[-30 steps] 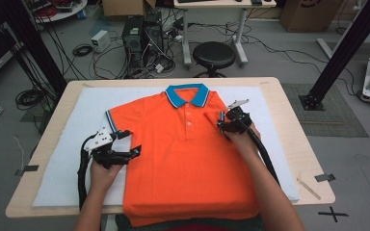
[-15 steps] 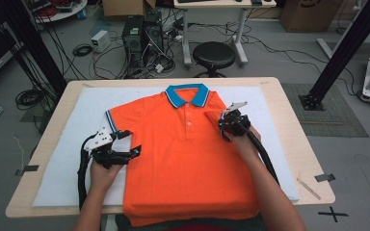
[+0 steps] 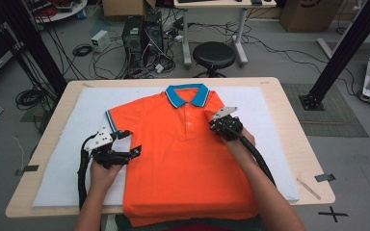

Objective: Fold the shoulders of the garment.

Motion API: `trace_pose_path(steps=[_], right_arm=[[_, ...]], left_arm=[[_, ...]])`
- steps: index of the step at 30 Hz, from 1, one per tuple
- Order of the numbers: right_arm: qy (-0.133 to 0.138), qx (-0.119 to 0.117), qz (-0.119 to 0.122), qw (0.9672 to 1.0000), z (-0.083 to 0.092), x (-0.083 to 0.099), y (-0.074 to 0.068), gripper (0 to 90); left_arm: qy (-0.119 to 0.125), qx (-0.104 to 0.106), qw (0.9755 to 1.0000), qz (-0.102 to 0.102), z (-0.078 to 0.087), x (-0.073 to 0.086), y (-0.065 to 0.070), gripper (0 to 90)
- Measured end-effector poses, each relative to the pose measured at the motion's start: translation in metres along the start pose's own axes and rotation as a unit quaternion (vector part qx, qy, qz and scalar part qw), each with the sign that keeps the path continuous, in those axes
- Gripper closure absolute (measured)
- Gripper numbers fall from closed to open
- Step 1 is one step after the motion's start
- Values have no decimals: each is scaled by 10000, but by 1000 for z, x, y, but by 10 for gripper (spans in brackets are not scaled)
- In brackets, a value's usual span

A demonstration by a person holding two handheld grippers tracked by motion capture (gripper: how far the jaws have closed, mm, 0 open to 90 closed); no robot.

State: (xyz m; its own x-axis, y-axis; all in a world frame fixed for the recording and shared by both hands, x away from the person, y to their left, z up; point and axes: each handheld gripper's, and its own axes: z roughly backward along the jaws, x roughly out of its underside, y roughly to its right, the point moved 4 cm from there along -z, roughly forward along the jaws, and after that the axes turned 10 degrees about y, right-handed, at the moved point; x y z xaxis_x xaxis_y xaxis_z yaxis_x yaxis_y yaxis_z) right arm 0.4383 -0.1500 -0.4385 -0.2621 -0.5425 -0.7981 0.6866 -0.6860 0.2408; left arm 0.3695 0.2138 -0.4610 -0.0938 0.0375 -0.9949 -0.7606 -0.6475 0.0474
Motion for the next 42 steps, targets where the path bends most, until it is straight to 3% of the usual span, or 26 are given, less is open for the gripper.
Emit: trace_pose_path(steps=[4,5,8,18,22,29,33,38,42], right_arm=[[158,-222,219,9994,5,-7,-15,786],[231,-218,218,9993,8,-10,-17,736],[380,-111,224,9990,15,-13,-14,726],[-33,111,-113,9999,0,14,5,694],[-277,7,-280,9992,-7,27,6,690],[-314,-264,17,9992,-6,29,-11,679],[-46,-271,-190,9994,8,27,-6,593],[349,-72,-517,9980,38,34,17,517],[497,123,-922,9944,56,49,38,427]], left_arm=[[-3,9,10000,2,0,0,0,182],[-2,5,10000,7,0,0,0,182],[-1,7,10000,2,0,0,0,182],[0,-2,10000,8,0,0,0,182],[-6,5,10000,5,0,0,0,182],[-14,1,10000,-11,0,0,0,182],[8,-6,10000,-13,0,0,0,182],[-2,-5,10000,1,0,0,0,182],[-29,-16,10000,-32,0,0,0,182]])
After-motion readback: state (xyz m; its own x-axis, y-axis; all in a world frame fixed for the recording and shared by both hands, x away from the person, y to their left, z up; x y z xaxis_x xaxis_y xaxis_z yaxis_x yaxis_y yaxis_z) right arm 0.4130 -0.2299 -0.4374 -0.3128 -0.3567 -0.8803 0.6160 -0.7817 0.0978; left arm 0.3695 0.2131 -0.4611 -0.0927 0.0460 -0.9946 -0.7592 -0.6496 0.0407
